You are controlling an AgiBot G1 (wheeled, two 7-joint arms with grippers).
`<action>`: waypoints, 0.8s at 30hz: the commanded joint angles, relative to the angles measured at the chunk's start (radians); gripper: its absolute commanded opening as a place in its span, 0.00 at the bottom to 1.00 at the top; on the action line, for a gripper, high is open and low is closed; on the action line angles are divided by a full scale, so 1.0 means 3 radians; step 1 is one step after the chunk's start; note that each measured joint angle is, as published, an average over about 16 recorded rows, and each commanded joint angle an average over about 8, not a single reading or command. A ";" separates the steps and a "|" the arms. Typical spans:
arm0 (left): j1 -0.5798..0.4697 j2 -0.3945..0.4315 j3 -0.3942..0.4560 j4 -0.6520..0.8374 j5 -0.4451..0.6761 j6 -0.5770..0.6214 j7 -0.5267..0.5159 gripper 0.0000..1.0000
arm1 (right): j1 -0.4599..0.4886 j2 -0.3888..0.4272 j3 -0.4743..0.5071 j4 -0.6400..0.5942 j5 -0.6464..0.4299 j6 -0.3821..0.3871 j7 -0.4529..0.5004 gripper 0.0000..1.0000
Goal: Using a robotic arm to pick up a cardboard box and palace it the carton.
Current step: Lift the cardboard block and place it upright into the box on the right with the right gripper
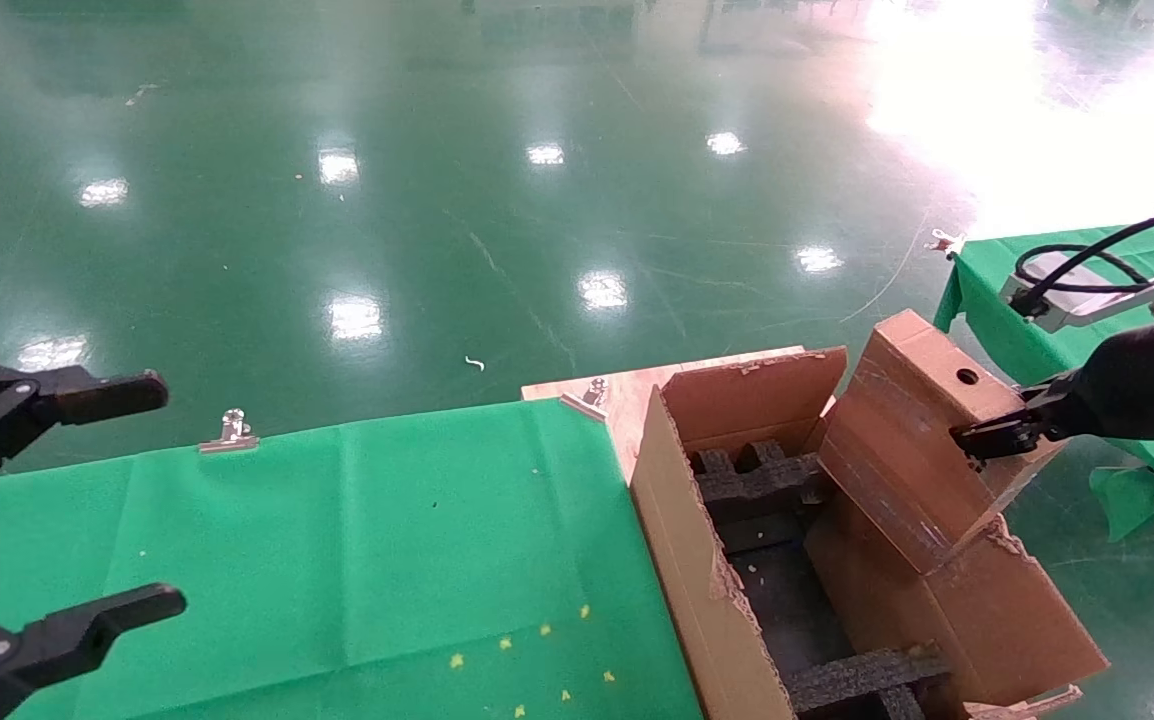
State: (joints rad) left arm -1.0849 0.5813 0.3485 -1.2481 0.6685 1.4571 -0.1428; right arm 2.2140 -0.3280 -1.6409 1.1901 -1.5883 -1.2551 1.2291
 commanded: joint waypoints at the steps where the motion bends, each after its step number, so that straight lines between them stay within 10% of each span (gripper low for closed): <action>1: 0.0000 0.0000 0.0000 0.0000 0.0000 0.0000 0.0000 1.00 | 0.0002 -0.0003 0.0004 -0.0025 0.0021 -0.0006 -0.0025 0.00; 14: 0.0000 0.0000 0.0000 0.0000 0.0000 0.0000 0.0000 1.00 | -0.0182 0.0037 -0.0133 0.0419 -0.0310 0.0166 0.1386 0.00; 24: 0.0000 0.0000 0.0000 0.0000 0.0000 0.0000 0.0000 1.00 | -0.0345 0.0040 -0.0234 0.0517 -0.0492 0.0311 0.1683 0.00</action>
State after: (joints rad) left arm -1.0850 0.5812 0.3487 -1.2481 0.6684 1.4571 -0.1428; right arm 2.1120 -0.3160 -1.7106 1.3450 -1.7369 -1.1630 1.7284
